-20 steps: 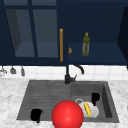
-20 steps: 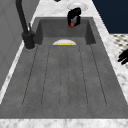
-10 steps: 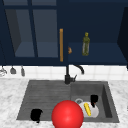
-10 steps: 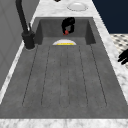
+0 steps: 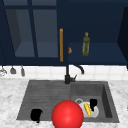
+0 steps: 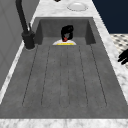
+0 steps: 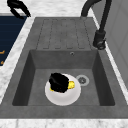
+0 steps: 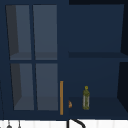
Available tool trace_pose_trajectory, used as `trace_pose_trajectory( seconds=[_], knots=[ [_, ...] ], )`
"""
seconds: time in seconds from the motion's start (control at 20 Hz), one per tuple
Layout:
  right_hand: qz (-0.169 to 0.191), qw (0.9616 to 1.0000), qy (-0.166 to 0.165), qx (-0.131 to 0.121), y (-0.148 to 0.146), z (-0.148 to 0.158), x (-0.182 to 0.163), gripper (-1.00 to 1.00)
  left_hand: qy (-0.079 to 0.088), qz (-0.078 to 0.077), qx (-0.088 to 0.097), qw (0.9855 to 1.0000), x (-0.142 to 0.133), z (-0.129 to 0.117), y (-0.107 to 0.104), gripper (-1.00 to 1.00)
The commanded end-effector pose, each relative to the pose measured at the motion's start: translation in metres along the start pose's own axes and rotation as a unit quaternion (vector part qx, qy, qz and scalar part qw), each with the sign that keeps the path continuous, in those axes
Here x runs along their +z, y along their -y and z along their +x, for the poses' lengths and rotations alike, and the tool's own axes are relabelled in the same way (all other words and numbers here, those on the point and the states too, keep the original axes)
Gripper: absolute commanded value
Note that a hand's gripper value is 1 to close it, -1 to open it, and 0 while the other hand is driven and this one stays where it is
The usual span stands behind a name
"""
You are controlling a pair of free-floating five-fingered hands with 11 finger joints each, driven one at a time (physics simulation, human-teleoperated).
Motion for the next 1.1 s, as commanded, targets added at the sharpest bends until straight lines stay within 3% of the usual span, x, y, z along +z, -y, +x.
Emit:
trace_pose_trajectory(
  seconds=[0.0,0.4,0.55,0.7,0.9,0.95,1.05],
  knots=[
    [-0.003,0.9996,0.023,0.018,-0.014,-0.008,-0.016,1.00,0.000,0.000,0.000,1.0000,0.000,0.000,0.000,0.00],
    [0.005,0.9992,0.038,0.009,-0.044,-0.023,-0.055,1.00,0.000,0.000,0.000,1.0000,0.000,0.000,0.000,0.00],
    [0.042,0.9978,0.050,-0.008,-0.048,-0.025,-0.067,1.00,0.000,0.000,0.000,1.0000,0.000,0.000,0.000,0.00],
    [0.090,0.9941,0.059,-0.013,-0.032,-0.025,-0.078,1.00,0.000,0.000,0.000,1.0000,0.000,0.000,0.000,0.00],
    [0.114,0.9929,0.032,-0.011,-0.016,-0.015,-0.061,1.00,0.000,0.000,0.000,1.0000,0.000,0.000,0.000,0.00],
    [0.112,0.9934,0.027,-0.008,-0.013,-0.014,-0.058,-1.00,0.000,0.000,0.000,1.0000,0.000,0.000,0.000,0.00],
    [0.095,0.9954,0.012,0.010,-0.008,-0.006,-0.050,-1.00,0.000,0.000,0.000,1.0000,0.000,0.000,0.000,0.00]
  ],
)
